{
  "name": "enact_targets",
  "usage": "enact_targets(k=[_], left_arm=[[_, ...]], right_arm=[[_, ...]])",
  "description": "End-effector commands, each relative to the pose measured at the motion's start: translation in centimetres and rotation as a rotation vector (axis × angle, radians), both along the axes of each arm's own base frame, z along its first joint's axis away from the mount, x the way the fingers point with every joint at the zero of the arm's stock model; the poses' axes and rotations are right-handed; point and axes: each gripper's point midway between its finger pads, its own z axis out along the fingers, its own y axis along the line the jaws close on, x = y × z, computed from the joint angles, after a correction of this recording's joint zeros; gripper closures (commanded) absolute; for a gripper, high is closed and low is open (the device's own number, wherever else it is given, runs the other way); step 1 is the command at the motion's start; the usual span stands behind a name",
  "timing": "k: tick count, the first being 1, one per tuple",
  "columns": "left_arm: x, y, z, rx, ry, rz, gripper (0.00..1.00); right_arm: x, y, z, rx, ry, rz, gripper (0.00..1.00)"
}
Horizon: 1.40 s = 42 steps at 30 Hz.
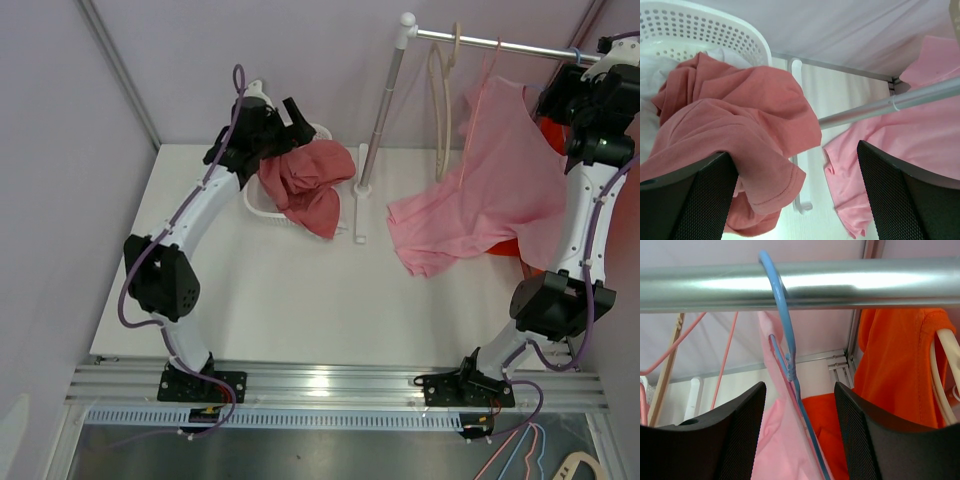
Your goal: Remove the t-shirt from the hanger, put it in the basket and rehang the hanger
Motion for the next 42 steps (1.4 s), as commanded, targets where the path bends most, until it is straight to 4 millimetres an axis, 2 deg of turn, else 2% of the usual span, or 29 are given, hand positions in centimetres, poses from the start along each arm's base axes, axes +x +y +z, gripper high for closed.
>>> enact_targets(k=[1,2,3,4,5,6,7,9,11,13,14,15,16,18,19,20,21,22,23,24,25,26,27,28,33,37,41,42], left_arm=[[1.7,-0.7,1.2,0.032,-0.064,-0.032,0.01],[2.0,-0.8,0.1,0.046,-0.041,-0.035,0.01],[3.2,-1.1,-1.8,0.080,-0.011,-0.043,0.00],[4.1,-1.3,-1.5,0.097,-0.011,-0.043,0.01],[5.3,-1.0,0.4,0.114,-0.037,-0.018,0.01],[4.9,-0.1,-3.0,0.200,0.077,-0.007,0.00],[6.7,-0.5,-1.5,0.205,0.041,0.004,0.01],[6.9,0.3,-3.5,0.273,0.091,0.017,0.00],[6.5,0.9,-3.8,0.299,0.103,0.026,0.01],[5.9,1.6,-2.4,0.306,0.072,0.038,0.00],[5.5,1.8,-2.7,0.312,0.083,0.037,0.00],[5.1,1.9,-3.1,0.318,0.096,0.038,0.01],[4.6,2.1,-1.9,0.312,0.079,0.040,0.00],[3.9,2.7,-2.6,0.313,0.102,0.061,0.00],[3.9,2.7,-1.7,0.299,0.071,0.075,0.01],[3.1,3.1,1.0,0.270,0.017,0.096,0.01],[2.8,3.4,-1.0,0.276,0.026,0.106,0.00],[2.5,3.6,-0.1,0.261,-0.005,0.112,0.01],[1.7,3.8,-1.1,0.262,-0.001,0.110,0.01],[0.4,4.4,0.2,0.247,-0.034,0.117,0.00],[0.3,4.2,2.0,0.216,-0.100,0.118,0.00],[-0.3,4.3,1.8,0.216,-0.108,0.113,0.01],[-1.0,4.5,4.6,0.185,-0.181,0.117,0.01],[-1.6,4.7,4.2,0.187,-0.181,0.115,0.01],[-4.0,5.2,9.2,0.152,-0.318,0.103,0.00],[-6.3,5.4,12.5,0.122,-0.424,0.078,0.00],[-8.9,5.8,15.2,0.107,-0.517,0.063,0.00],[-9.2,5.7,15.3,0.109,-0.526,0.059,0.01]], right_arm=[[0.9,-0.3,1.5,-0.064,-0.070,0.027,0.38],[1.1,-0.3,1.8,-0.070,-0.082,0.031,0.39],[1.2,-0.2,2.0,-0.075,-0.089,0.039,0.38],[1.5,-0.1,1.8,-0.073,-0.087,0.048,0.38],[1.6,-0.2,1.8,-0.073,-0.090,0.053,0.39],[1.8,-0.1,1.8,-0.073,-0.092,0.060,0.38],[2.1,0.0,1.6,-0.073,-0.091,0.068,0.38],[2.3,-0.1,1.5,-0.074,-0.088,0.075,0.39],[2.5,-0.1,1.2,-0.073,-0.085,0.073,0.40],[2.6,-0.2,1.4,-0.063,-0.089,0.066,0.48],[2.7,-0.3,1.1,-0.049,-0.080,0.064,0.63],[2.8,-0.2,1.1,-0.042,-0.079,0.065,0.70],[2.8,-0.1,1.3,-0.036,-0.081,0.068,0.83],[2.9,0.1,1.2,-0.031,-0.078,0.081,0.90],[2.8,0.4,1.3,-0.012,-0.081,0.083,0.92],[2.8,0.6,1.3,-0.008,-0.082,0.089,0.95],[2.7,0.8,1.6,-0.012,-0.087,0.092,0.97],[2.6,0.9,1.7,-0.012,-0.087,0.094,0.98],[2.5,1.0,1.8,-0.016,-0.090,0.093,1.00],[2.3,1.3,2.3,-0.018,-0.098,0.094,1.00],[2.2,1.4,2.5,-0.020,-0.101,0.093,1.00],[2.1,1.5,2.7,-0.023,-0.105,0.095,1.00],[1.7,1.9,3.2,-0.025,-0.116,0.099,1.00],[1.6,2.1,3.4,-0.026,-0.118,0.101,1.00],[0.8,3.4,4.9,-0.042,-0.145,0.114,1.00],[-0.1,4.4,6.7,-0.053,-0.183,0.127,1.00],[-1.1,5.6,8.4,-0.057,-0.220,0.147,1.00],[-1.6,5.7,9.0,-0.061,-0.233,0.142,1.00]])
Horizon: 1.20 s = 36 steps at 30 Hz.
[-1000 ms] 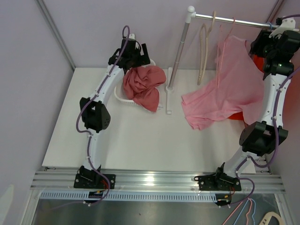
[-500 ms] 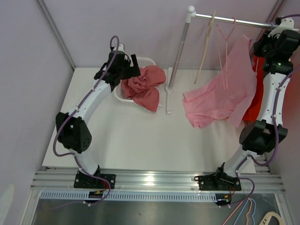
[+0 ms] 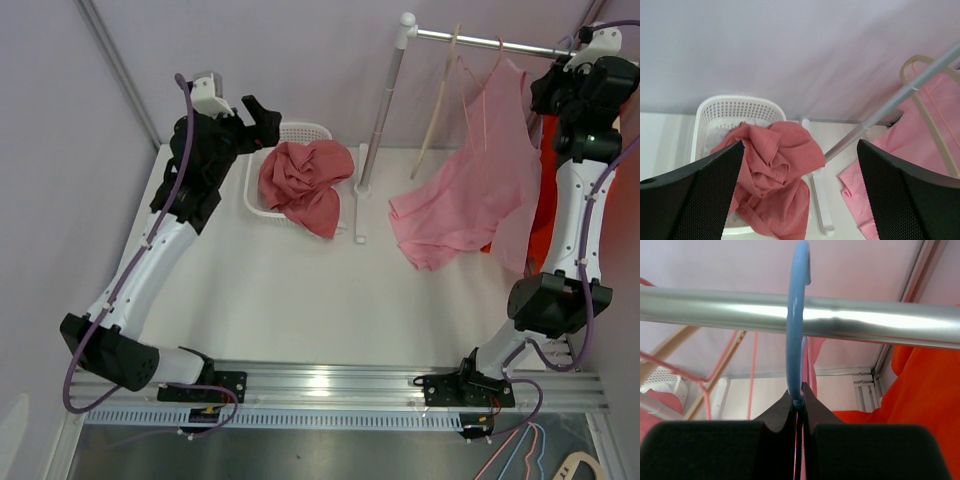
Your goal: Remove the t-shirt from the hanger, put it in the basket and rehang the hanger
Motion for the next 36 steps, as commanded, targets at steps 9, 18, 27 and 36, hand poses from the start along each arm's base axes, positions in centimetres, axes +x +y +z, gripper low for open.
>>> enact_targets(k=[9,18,27,36], left_arm=[[-5.5,-3.0,5.9,0.086,-0.240,-0.147,0.01],[-16.2,-13.0,4.5,0.124,-0.582,-0.636,0.00],[-25.8,-24.6,-1.5,0.065,-0.645,-1.144,0.01],[-28.0,-32.5,-6.4,0.101,-0.544,-1.352,0.00]], right_arm=[[-6.4,1.7,8.2,0.016,-0.144,-0.124,1.00],[-12.6,-0.1,5.1,0.251,-0.094,-0.416,1.00],[-15.4,2.9,3.4,0.275,-0.022,-0.339,1.00],[-16.1,5.9,3.4,0.299,-0.009,-0.220,1.00]])
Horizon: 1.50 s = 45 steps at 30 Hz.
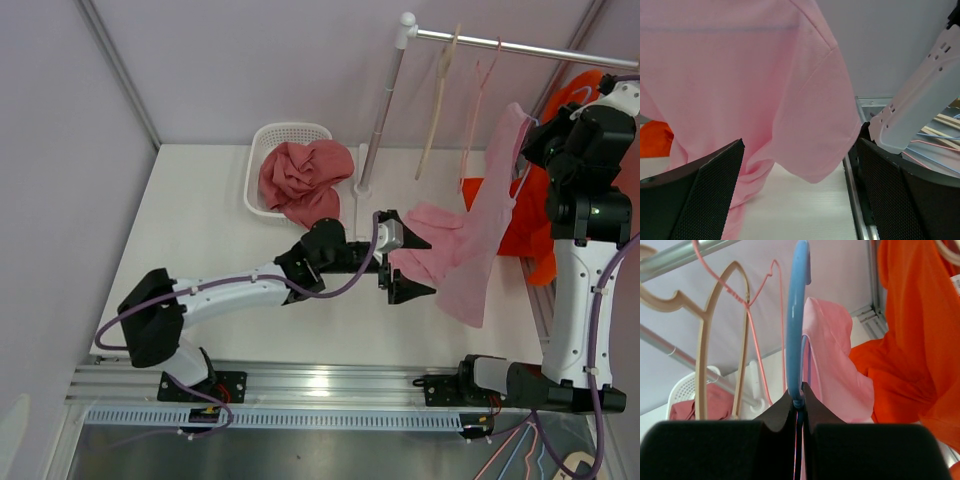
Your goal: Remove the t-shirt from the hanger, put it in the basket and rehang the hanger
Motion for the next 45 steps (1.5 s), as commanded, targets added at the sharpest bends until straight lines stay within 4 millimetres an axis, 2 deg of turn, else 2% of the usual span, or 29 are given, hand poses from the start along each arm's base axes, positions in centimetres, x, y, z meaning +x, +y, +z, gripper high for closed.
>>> enact_targets(k=[1,2,3,4,6,7,8,10,15,19,21,22,23,24,25,26,28,30,31,33,34,36,37,38,40,41,42,43,45], left_arm=[[-1.0,-1.7,3.2,-0.075,-0.073,-0.087,0.01],[-1.2,-2.2,3.4,-0.078,-0.072,-0.098,0.00],[-1.1,-3.0,2.2,-0.055,-0.054,-0.105,0.00],[-1.0,-3.4,2.8,-0.064,-0.057,-0.109,0.00],[-1.0,-4.3,2.1,-0.052,-0.041,-0.121,0.00],[-0.8,-5.0,0.7,-0.034,-0.027,-0.128,0.01],[-0.8,-5.3,1.3,-0.048,-0.033,-0.137,0.00],[-1.0,-6.1,0.8,-0.056,-0.017,-0.170,0.00],[-4.1,-7.1,2.0,-0.080,0.006,-0.346,0.01],[-6.3,-8.1,1.3,-0.065,0.025,-0.424,0.01],[-6.4,-8.6,0.3,-0.057,0.045,-0.431,0.00],[-6.3,-8.7,0.0,-0.056,0.047,-0.434,0.07],[-6.3,-8.9,0.2,-0.053,0.046,-0.443,0.43],[-6.3,-9.3,-0.8,-0.027,0.057,-0.456,0.71],[-6.2,-9.5,-0.6,-0.003,0.075,-0.454,0.96],[-6.2,-9.5,-0.6,-0.001,0.075,-0.452,0.99],[-6.7,-8.6,-0.6,-0.012,0.069,-0.450,0.99],[-7.3,-7.8,0.3,-0.034,0.039,-0.443,0.99],[-8.3,-7.0,1.1,-0.045,0.026,-0.448,0.99],[-9.3,-6.4,0.4,-0.040,0.038,-0.452,0.99],[-10.5,-6.4,0.9,-0.063,0.032,-0.477,0.99],[-12.1,-6.6,0.0,-0.046,0.054,-0.528,0.99],[-13.4,-6.8,-0.6,-0.038,0.063,-0.559,0.99],[-14.1,-7.2,-2.1,-0.009,0.100,-0.590,0.99],[-15.5,-7.1,-2.4,-0.042,0.124,-0.668,0.99],[-15.8,-6.9,-4.5,-0.001,0.217,-0.708,0.99],[-15.8,-6.4,-3.7,-0.069,0.181,-0.738,0.99],[-15.9,-6.2,-4.3,-0.052,0.199,-0.763,0.99],[-16.5,-5.5,-4.2,-0.032,0.202,-0.859,0.99]], right_arm=[[-0.7,1.3,1.4,0.020,-0.054,0.050,1.00],[-0.8,1.5,1.4,0.020,-0.056,0.061,1.00],[-0.8,1.6,1.3,0.021,-0.053,0.067,1.00],[-0.8,1.7,1.2,0.022,-0.051,0.072,1.00],[-0.8,2.0,1.2,0.025,-0.050,0.084,1.00],[-0.9,2.2,1.2,0.027,-0.048,0.093,1.00],[-1.0,2.4,1.2,0.029,-0.046,0.099,1.00],[-1.1,2.7,1.1,0.029,-0.044,0.105,1.00],[-1.1,2.4,0.7,0.025,-0.039,0.082,1.00],[-0.9,2.6,0.9,0.030,-0.046,0.092,1.00],[-0.9,2.7,1.0,0.035,-0.050,0.099,1.00],[-1.0,2.9,1.1,0.039,-0.054,0.105,1.00],[-1.0,2.9,1.2,0.039,-0.055,0.106,1.00],[-1.0,3.0,1.2,0.039,-0.057,0.109,1.00],[-1.0,2.9,1.2,0.037,-0.055,0.107,1.00],[-0.9,2.8,1.2,0.035,-0.055,0.102,1.00],[-0.5,2.6,1.1,0.026,-0.045,0.096,1.00],[-0.3,2.2,1.0,0.012,-0.028,0.078,1.00],[0.1,1.9,1.2,0.010,-0.024,0.064,1.00],[0.5,1.5,1.2,0.002,-0.018,0.052,1.00],[1.1,1.2,0.8,0.001,-0.005,0.044,1.00],[1.5,1.0,0.9,0.000,0.003,0.040,1.00],[2.1,0.9,0.2,0.003,0.033,0.040,1.00],[2.1,0.9,0.7,-0.003,0.027,0.043,1.00],[2.2,0.8,0.6,-0.007,0.037,0.040,1.00],[2.0,0.7,0.4,-0.009,0.042,0.035,1.00],[1.8,0.3,0.3,-0.013,0.043,0.017,1.00],[1.7,0.2,0.5,-0.016,0.031,0.016,1.00],[1.1,-0.5,0.6,-0.017,0.025,-0.001,1.00]])
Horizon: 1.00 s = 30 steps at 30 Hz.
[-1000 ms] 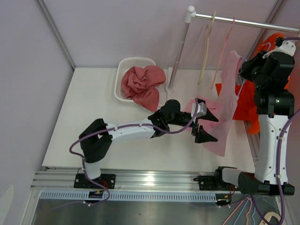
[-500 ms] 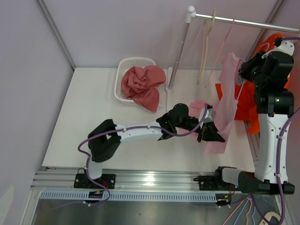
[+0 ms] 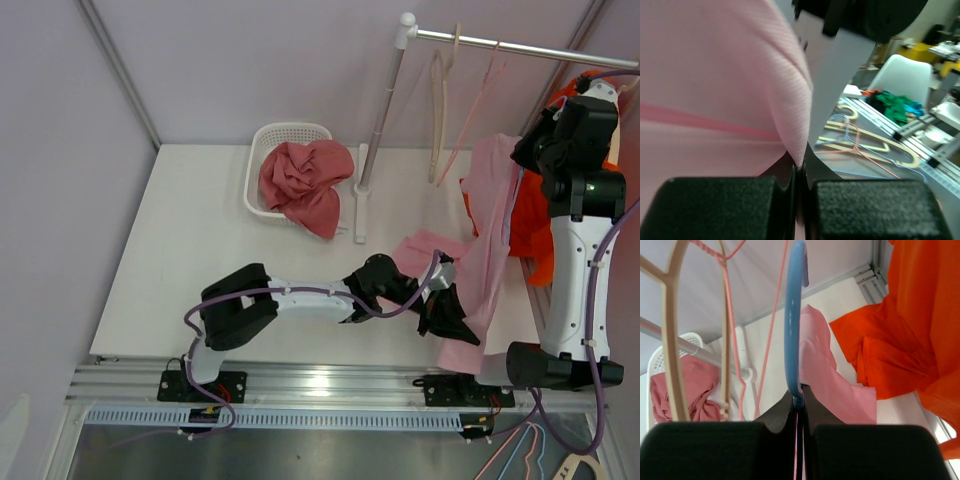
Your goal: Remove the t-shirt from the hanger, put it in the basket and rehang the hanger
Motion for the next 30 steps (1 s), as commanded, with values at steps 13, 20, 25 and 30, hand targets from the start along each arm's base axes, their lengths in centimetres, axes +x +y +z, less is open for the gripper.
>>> enact_targets(k=[13,20,25,30], left_arm=[[-2.1,3.8,-2.4,0.119,-0.003,-0.239,0.99],[8.3,-2.4,-3.2,0.314,0.110,0.272,0.99],[15.9,-3.2,-1.6,0.389,0.219,0.552,0.99],[19.2,-2.8,-1.8,0.450,0.350,0.632,0.99]], right_arm=[[-0.8,-1.7,4.5,-0.016,-0.150,-0.029,1.00],[-3.3,1.6,5.5,0.037,-0.162,0.059,1.00],[-4.6,2.5,4.1,0.051,-0.120,0.077,1.00],[-5.4,3.2,3.6,0.040,-0.106,0.091,1.00]])
